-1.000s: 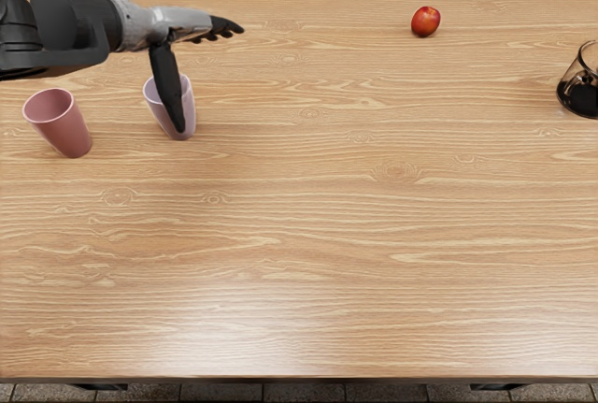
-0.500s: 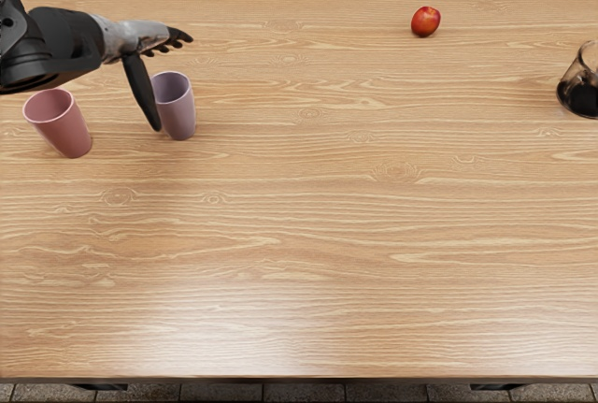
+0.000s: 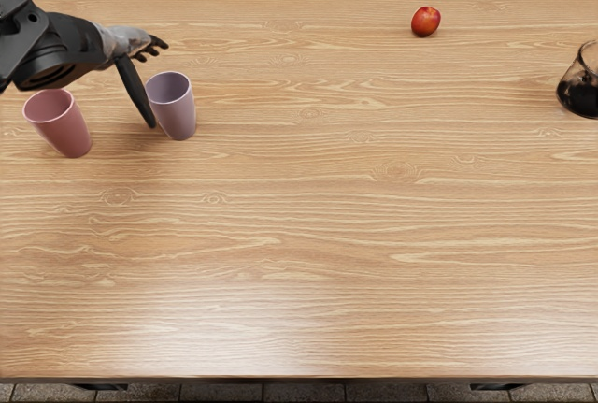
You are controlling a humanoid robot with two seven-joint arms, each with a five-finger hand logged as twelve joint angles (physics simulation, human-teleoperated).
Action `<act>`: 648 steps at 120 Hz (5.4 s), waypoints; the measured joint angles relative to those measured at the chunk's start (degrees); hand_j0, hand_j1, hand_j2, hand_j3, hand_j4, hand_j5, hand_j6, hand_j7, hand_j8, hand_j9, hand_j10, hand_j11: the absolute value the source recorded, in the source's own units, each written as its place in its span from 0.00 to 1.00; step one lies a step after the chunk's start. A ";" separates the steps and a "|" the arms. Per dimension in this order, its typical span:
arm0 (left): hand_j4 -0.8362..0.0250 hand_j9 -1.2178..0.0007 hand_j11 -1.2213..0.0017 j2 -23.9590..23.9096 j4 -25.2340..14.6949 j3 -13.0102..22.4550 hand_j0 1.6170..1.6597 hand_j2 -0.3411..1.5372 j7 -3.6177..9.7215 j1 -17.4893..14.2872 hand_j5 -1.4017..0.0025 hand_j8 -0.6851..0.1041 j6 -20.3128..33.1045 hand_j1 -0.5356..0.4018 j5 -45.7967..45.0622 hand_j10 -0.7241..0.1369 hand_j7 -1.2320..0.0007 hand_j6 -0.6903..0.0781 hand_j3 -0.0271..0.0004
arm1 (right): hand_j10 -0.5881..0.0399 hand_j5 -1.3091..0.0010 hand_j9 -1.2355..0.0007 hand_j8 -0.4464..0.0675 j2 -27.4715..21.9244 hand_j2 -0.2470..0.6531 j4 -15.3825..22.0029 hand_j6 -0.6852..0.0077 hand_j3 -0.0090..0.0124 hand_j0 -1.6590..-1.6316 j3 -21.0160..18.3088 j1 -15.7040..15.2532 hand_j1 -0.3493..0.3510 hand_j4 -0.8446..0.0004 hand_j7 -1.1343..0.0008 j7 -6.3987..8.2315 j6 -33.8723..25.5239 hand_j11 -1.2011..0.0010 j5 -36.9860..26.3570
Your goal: Pick up cup and place in cup with left hand
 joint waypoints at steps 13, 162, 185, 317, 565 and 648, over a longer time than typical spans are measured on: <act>0.91 0.95 0.95 -2.26 4.40 2.52 0.96 0.19 0.00 -2.22 0.96 0.81 0.04 0.89 -0.06 0.79 0.95 0.83 0.99 | 0.94 1.00 1.00 0.87 0.00 0.27 0.00 0.99 0.42 0.04 0.00 0.01 0.00 1.00 1.00 0.00 0.00 1.00 0.00; 0.91 0.94 0.94 -10.09 12.87 10.87 0.96 0.19 0.00 -3.19 0.95 0.80 5.00 0.88 -0.05 0.78 0.94 0.82 0.99 | 0.94 1.00 1.00 0.87 0.00 0.27 0.00 0.99 0.42 0.04 0.00 0.00 0.00 1.00 1.00 0.00 0.00 1.00 0.00; 0.90 0.94 0.93 -10.86 13.20 11.31 0.96 0.19 0.00 -3.53 0.94 0.79 5.17 0.87 -0.08 0.77 0.94 0.82 0.99 | 0.94 1.00 1.00 0.87 0.00 0.27 0.00 0.99 0.42 0.04 0.00 0.00 0.00 1.00 1.00 0.00 0.00 1.00 0.00; 0.63 0.71 0.71 -11.50 13.43 13.46 0.96 0.21 0.00 -4.00 0.76 0.51 4.83 0.61 -0.02 0.52 0.72 0.52 0.98 | 0.94 1.00 1.00 0.87 0.00 0.27 0.00 0.99 0.42 0.04 -0.01 0.01 0.00 1.00 1.00 0.00 0.00 1.00 0.00; 0.76 0.33 0.31 13.27 -4.42 12.54 0.27 0.35 0.05 -11.10 0.40 0.76 -8.20 0.24 -13.19 0.48 0.34 0.83 0.99 | 0.94 1.00 1.00 0.87 0.00 0.27 0.00 0.99 0.42 0.04 0.02 0.07 0.00 1.00 1.00 0.00 0.04 1.00 -0.01; 0.73 0.32 0.31 22.47 -8.30 12.65 0.30 0.34 0.03 -11.54 0.37 0.71 -10.39 0.28 -13.63 0.44 0.32 0.79 0.99 | 0.94 1.00 1.00 0.87 0.00 0.27 0.00 0.99 0.42 0.04 0.06 0.23 0.00 1.00 1.00 0.00 0.11 1.00 -0.01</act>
